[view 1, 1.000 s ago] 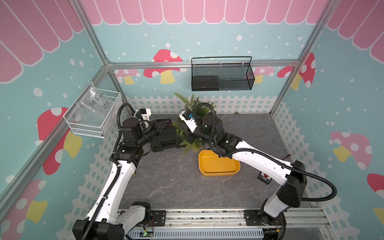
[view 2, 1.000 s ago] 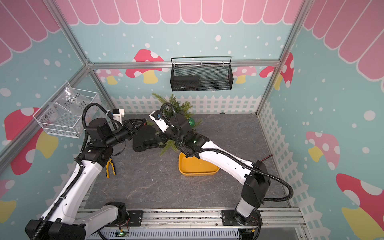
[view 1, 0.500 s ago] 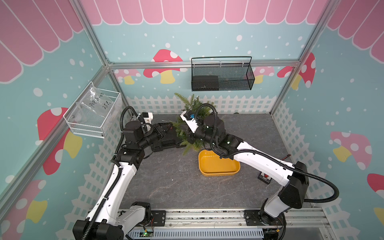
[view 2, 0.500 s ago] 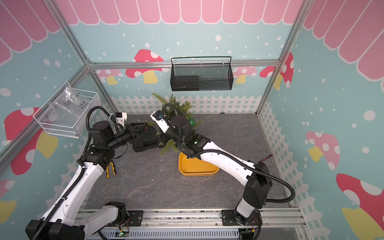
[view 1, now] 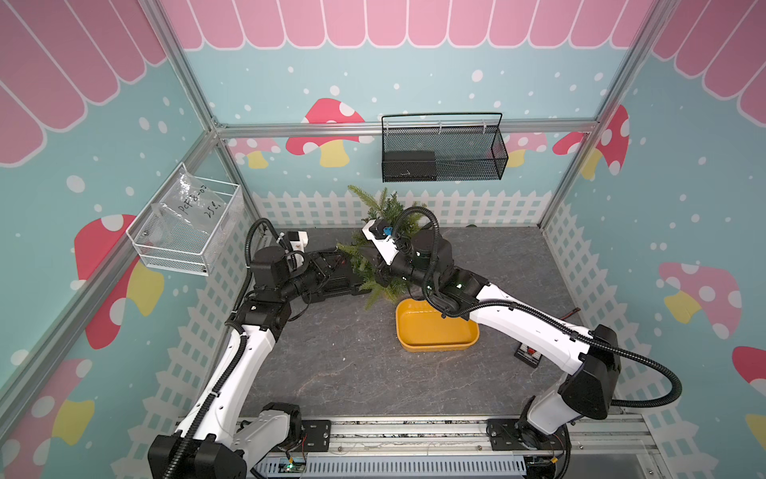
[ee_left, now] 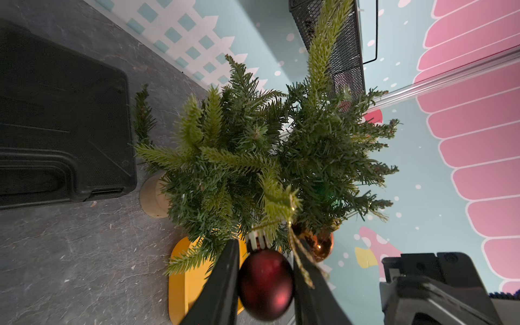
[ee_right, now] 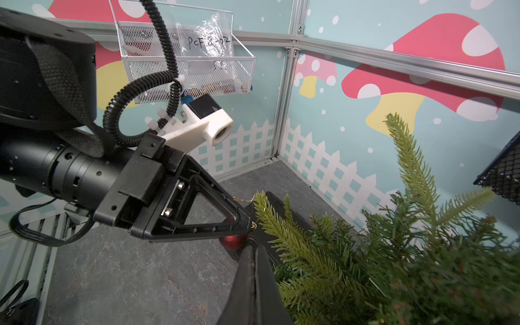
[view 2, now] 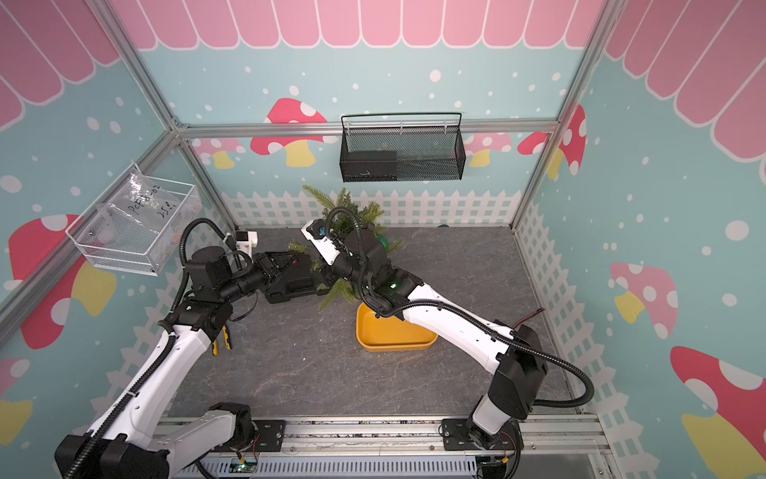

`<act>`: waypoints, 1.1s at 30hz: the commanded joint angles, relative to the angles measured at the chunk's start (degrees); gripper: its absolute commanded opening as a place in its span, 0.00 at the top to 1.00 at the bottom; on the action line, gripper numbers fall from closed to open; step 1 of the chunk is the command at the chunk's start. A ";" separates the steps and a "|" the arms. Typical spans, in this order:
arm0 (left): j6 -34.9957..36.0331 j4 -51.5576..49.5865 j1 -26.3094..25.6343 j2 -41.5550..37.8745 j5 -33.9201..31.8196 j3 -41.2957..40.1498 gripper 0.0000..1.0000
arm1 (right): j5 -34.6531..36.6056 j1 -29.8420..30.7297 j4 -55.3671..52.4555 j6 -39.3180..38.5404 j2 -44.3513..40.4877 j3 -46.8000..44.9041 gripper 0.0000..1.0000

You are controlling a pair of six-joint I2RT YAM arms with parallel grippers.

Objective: Decorate the small christmas tree with ornaments
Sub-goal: Hang an ornament on the christmas tree.

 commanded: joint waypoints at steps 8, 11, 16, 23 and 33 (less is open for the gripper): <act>-1.72 4.58 -0.57 -2.20 1.40 -3.63 0.88 | 0.03 -0.01 1.83 -0.68 -0.66 -0.33 1.00; -1.72 4.70 -0.54 -2.71 1.11 -3.97 0.82 | 0.10 -0.05 1.87 -0.68 -0.68 -0.28 1.00; -1.46 4.21 -0.55 -3.03 0.79 -3.91 0.57 | 0.19 -0.01 1.91 -0.73 -0.94 -0.57 1.00; -0.58 2.58 -0.61 -3.74 0.17 -3.99 0.46 | 0.73 0.00 2.09 -0.88 -1.59 -1.37 1.00; 3.90 -6.77 -0.58 -10.73 -4.14 -5.94 0.42 | 2.93 -0.08 2.01 -0.72 -6.63 -6.67 0.94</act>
